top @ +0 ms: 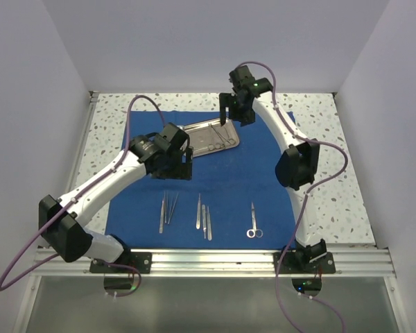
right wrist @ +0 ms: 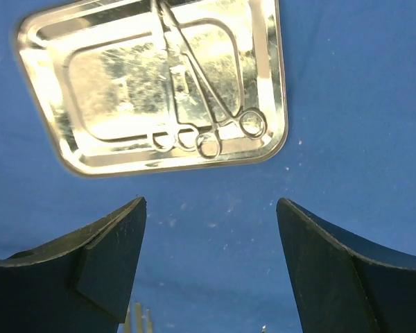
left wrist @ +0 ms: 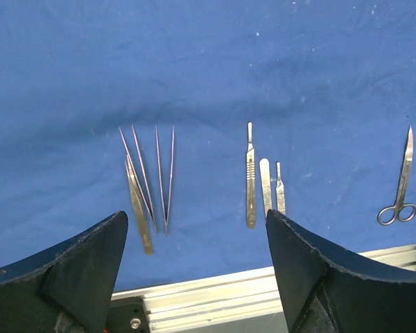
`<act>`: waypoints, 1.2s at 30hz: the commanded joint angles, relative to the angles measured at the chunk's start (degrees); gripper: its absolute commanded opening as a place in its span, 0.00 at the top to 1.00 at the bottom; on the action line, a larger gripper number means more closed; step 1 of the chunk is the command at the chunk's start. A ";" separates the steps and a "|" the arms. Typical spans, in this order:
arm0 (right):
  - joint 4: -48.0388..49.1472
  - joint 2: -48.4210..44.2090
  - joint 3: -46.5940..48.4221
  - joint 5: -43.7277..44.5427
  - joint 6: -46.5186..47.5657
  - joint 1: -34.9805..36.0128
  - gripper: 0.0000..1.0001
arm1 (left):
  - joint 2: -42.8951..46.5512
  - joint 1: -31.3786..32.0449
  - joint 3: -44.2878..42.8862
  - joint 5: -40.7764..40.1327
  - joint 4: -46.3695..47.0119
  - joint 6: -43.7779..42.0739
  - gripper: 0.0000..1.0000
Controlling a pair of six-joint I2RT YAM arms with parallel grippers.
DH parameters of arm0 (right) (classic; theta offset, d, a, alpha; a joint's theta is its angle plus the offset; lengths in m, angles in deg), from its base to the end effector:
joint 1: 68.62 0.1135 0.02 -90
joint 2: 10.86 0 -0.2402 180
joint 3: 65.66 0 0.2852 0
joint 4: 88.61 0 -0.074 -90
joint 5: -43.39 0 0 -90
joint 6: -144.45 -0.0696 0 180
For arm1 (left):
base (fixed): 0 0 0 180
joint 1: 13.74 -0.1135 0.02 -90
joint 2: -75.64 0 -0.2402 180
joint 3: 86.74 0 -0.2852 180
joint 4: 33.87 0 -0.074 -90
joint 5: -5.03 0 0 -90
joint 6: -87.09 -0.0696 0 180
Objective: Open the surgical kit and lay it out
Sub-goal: Pick up the medical item from the container.
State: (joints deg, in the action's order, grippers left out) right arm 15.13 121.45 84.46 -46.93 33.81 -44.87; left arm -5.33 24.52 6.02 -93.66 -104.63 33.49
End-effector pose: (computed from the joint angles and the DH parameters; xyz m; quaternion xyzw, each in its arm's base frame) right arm 0.4835 0.2132 0.2560 -0.0269 0.9620 0.1052 0.2507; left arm 0.2635 -0.1944 0.2530 -0.0009 0.9727 -0.0747 0.2199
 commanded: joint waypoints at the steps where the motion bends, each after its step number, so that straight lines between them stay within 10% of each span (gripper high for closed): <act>1: -3.83 2.68 3.45 5.23 2.89 2.00 0.21 | 1.96 -0.99 0.47 0.69 1.83 -3.00 0.16; 29: 10.86 23.34 11.79 13.15 4.03 4.55 0.26 | -9.55 -9.69 -7.61 -2.74 -5.11 -7.39 0.18; 36: 11.91 19.49 -2.78 12.10 3.15 4.99 0.34 | -11.67 -10.84 -9.99 -2.91 -5.99 -8.89 0.19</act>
State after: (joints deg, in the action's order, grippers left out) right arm 30.34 140.14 88.46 -35.69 36.47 -40.21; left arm -16.63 14.40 -1.30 -95.82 -108.95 26.87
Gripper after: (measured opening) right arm 0.669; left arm 0.815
